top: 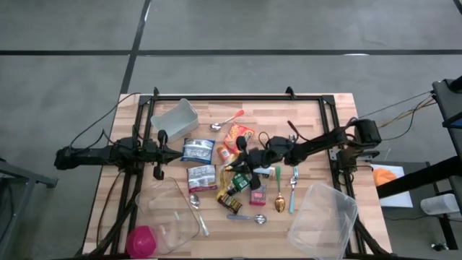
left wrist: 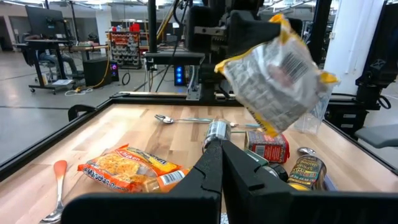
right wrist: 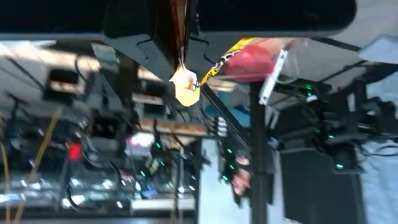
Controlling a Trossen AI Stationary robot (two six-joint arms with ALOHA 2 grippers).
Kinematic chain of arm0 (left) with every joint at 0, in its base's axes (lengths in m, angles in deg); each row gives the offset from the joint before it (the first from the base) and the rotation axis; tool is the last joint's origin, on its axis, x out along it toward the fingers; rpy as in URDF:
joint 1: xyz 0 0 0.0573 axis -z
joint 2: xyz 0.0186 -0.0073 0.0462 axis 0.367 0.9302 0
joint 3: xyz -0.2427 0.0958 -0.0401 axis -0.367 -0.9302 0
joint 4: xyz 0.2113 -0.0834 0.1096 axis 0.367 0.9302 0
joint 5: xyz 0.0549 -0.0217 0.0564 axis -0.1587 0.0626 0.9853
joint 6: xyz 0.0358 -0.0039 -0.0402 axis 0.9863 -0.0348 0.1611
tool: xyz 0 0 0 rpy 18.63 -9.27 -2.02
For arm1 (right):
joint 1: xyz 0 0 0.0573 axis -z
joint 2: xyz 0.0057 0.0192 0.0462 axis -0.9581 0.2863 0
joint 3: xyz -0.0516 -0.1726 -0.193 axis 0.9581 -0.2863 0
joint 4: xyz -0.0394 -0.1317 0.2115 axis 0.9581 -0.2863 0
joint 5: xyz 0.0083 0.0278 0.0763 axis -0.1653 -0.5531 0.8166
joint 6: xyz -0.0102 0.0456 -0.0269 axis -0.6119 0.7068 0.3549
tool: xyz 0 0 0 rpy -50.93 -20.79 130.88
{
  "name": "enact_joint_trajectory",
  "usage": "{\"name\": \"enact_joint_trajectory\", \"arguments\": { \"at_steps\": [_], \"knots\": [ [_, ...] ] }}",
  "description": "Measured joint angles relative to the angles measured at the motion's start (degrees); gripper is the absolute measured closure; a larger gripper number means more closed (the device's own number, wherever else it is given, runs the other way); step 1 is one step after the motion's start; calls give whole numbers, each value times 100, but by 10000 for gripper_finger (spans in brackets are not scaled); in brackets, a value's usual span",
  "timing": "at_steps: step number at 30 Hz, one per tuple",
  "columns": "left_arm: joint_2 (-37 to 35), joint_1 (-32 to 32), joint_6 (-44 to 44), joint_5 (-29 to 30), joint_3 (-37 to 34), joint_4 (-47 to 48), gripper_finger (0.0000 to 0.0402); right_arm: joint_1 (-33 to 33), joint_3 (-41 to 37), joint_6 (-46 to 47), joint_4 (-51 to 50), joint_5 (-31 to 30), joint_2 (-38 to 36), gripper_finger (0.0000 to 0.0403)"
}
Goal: Pick & Place Food Item
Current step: Put the yellow noodle pack into the transparent bin
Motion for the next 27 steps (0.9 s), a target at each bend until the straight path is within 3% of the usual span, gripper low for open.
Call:
{"name": "enact_joint_trajectory", "arguments": {
  "at_steps": [13,27],
  "knots": [
    [0,1,0,-1,0,2,402,1,1386,35,148,1208,1156,395],
    [0,1,-1,-1,0,1,402,-37,3666,828,121,2738,2735,395]
  ]
}}
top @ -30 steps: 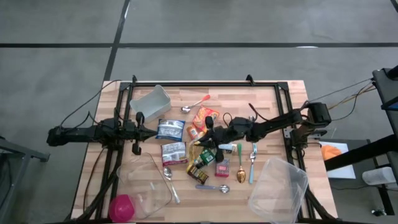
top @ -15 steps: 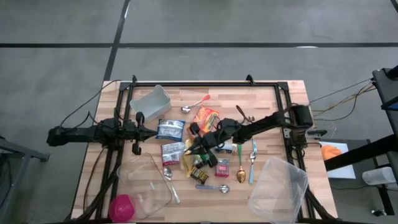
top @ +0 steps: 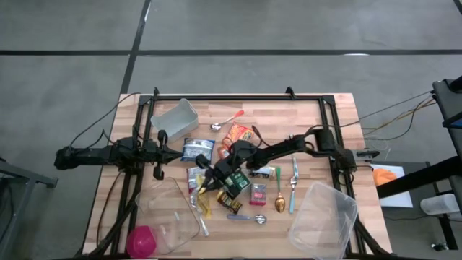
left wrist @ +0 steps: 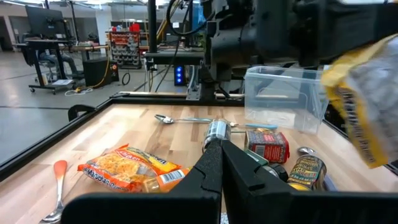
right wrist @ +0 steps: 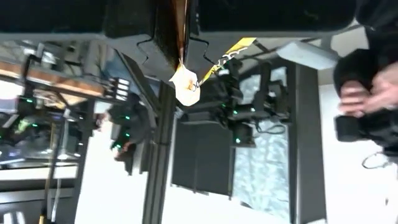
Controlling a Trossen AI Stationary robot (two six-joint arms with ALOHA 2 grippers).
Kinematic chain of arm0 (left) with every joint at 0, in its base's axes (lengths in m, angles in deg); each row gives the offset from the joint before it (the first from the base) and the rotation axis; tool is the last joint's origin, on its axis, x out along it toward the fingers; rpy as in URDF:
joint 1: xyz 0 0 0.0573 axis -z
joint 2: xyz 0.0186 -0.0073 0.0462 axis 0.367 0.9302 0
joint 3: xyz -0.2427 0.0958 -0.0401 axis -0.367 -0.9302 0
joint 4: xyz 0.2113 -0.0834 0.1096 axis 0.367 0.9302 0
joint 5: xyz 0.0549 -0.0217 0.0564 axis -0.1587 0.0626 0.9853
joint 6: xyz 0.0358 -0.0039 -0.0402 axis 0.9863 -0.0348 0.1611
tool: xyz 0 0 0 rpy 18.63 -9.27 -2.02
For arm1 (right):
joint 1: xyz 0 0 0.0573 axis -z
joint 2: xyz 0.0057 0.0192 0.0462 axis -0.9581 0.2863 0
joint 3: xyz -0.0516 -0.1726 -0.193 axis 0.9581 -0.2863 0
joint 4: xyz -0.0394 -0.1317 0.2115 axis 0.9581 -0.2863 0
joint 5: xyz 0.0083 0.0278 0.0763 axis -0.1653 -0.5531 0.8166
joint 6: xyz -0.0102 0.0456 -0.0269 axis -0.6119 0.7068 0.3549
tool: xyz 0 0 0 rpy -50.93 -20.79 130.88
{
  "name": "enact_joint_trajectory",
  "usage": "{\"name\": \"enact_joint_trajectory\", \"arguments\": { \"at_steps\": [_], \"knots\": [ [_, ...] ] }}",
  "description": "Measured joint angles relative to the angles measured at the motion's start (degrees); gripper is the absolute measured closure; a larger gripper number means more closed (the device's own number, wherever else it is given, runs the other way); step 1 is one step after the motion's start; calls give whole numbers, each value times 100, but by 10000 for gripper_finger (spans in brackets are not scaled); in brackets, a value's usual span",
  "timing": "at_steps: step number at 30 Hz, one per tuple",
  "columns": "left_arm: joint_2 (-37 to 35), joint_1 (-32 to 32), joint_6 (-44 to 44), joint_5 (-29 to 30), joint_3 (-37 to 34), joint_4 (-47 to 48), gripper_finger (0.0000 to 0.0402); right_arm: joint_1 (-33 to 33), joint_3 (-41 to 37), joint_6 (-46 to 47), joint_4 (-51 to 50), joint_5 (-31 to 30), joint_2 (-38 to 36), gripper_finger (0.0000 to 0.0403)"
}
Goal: Pick & Place Food Item
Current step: Put the yellow noodle pack into the transparent bin
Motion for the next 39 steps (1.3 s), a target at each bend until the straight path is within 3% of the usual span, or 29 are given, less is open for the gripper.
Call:
{"name": "enact_joint_trajectory", "arguments": {
  "at_steps": [14,23,39],
  "knots": [
    [0,1,1,-2,-1,15,402,-133,1491,-5,-509,-55,950,395],
    [0,0,0,-1,0,17,402,-399,2358,-1168,-2441,-471,1090,395],
    [0,1,1,-1,0,19,402,-686,2709,-1983,-3489,-835,1110,395]
  ]
}}
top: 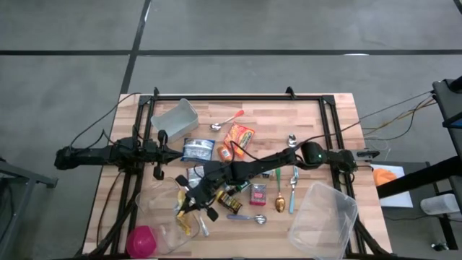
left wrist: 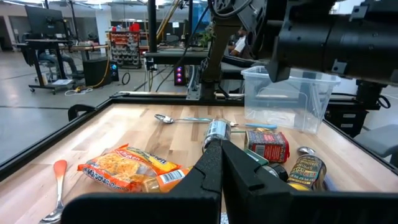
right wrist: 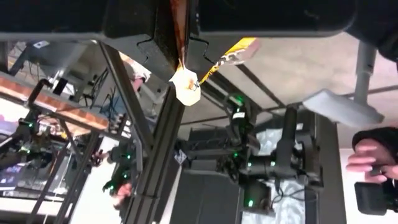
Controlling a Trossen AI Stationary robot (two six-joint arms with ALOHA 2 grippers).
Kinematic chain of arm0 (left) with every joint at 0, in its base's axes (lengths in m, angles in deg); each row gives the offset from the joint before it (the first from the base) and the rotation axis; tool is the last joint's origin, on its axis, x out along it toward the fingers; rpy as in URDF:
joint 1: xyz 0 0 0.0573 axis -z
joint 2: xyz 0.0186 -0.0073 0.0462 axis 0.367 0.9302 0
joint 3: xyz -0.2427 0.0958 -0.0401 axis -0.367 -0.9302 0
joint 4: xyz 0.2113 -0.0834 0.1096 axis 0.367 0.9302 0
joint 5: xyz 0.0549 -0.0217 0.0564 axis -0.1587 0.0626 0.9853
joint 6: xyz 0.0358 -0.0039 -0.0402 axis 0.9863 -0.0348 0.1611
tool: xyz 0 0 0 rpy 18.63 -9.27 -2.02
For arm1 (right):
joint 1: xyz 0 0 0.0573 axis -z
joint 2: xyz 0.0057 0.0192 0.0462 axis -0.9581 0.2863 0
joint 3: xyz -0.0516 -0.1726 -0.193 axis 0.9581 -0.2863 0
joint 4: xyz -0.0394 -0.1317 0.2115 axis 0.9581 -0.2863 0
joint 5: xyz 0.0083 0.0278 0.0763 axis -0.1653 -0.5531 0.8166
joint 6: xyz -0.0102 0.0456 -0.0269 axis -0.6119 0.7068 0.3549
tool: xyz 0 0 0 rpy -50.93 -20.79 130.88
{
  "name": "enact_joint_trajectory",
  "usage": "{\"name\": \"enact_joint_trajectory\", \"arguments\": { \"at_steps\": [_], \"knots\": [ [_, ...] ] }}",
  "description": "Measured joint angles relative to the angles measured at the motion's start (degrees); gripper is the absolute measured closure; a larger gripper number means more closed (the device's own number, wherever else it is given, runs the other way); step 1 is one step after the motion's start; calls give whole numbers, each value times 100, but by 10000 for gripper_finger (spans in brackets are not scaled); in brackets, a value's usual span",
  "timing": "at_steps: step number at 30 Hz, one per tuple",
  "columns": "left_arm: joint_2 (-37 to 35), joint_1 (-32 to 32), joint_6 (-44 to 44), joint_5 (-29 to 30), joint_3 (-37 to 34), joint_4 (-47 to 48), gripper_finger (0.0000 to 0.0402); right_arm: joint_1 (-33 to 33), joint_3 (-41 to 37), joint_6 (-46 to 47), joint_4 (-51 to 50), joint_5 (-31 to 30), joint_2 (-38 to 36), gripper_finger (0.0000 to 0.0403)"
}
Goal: Pick & Place Food Item
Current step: Put the yellow noodle pack into the transparent bin
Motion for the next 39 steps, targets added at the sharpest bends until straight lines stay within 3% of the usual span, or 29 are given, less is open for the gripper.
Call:
{"name": "enact_joint_trajectory", "arguments": {
  "at_steps": [16,30,39],
  "knots": [
    [0,-1,1,0,0,0,402,-43,-595,-85,-85,-179,0,395],
    [0,-1,1,0,0,2,402,-40,-615,253,-32,-327,-2,390],
    [0,0,1,0,-1,2,402,-50,-615,-40,-85,-329,-2,281]
  ]
}}
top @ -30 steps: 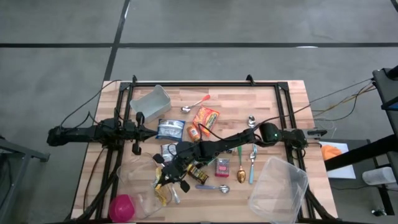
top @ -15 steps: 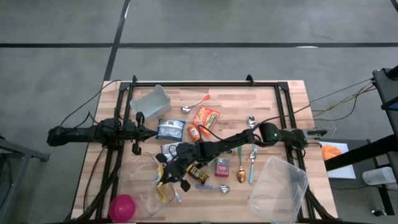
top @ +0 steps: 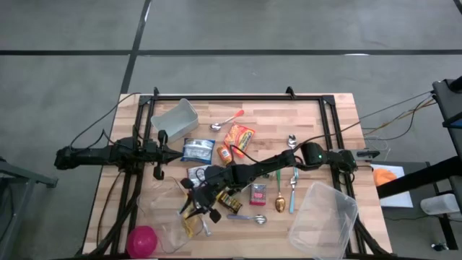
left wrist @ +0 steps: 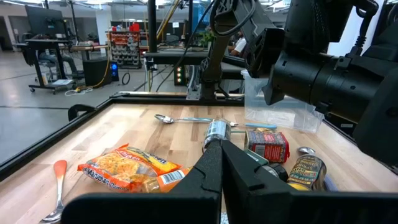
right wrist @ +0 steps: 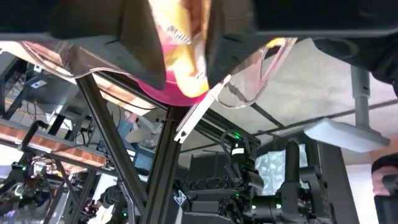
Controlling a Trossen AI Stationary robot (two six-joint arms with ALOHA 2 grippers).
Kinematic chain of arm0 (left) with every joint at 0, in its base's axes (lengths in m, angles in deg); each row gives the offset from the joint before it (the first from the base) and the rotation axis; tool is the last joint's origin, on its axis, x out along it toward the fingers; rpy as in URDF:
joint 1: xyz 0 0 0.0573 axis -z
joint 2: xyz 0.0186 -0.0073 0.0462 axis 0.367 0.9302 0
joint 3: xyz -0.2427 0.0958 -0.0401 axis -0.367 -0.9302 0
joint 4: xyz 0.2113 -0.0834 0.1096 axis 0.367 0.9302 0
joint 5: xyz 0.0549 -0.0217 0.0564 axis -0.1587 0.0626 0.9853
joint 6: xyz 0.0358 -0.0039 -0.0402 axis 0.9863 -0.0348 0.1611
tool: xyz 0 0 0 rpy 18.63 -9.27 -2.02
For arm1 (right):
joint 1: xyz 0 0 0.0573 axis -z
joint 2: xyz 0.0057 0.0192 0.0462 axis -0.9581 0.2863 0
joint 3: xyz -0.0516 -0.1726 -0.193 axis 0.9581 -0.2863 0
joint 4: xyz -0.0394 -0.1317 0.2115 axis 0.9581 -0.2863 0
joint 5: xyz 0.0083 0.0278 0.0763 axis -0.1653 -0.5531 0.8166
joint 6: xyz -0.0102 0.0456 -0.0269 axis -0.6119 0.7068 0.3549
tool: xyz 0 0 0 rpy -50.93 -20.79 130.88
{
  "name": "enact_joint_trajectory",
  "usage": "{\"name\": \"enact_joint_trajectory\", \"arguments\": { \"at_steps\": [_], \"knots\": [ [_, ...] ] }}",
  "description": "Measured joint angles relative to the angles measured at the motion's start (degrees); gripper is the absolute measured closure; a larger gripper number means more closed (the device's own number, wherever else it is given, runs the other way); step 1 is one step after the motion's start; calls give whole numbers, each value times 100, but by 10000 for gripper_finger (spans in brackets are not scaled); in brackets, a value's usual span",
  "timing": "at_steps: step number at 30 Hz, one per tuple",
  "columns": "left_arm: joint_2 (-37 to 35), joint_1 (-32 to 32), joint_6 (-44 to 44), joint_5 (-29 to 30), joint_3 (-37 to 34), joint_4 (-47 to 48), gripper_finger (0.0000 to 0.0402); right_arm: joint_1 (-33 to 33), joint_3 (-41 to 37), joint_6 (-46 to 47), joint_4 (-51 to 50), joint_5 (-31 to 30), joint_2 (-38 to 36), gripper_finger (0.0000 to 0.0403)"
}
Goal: Pick & Place Food Item
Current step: Put the yellow noodle pack into the transparent bin, then put the blue noodle pack into the transparent bin
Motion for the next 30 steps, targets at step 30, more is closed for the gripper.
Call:
{"name": "enact_joint_trajectory", "arguments": {
  "at_steps": [30],
  "knots": [
    [0,1,-1,0,1,0,402,-28,13,-8,150,-1,-9,126]
  ]
}}
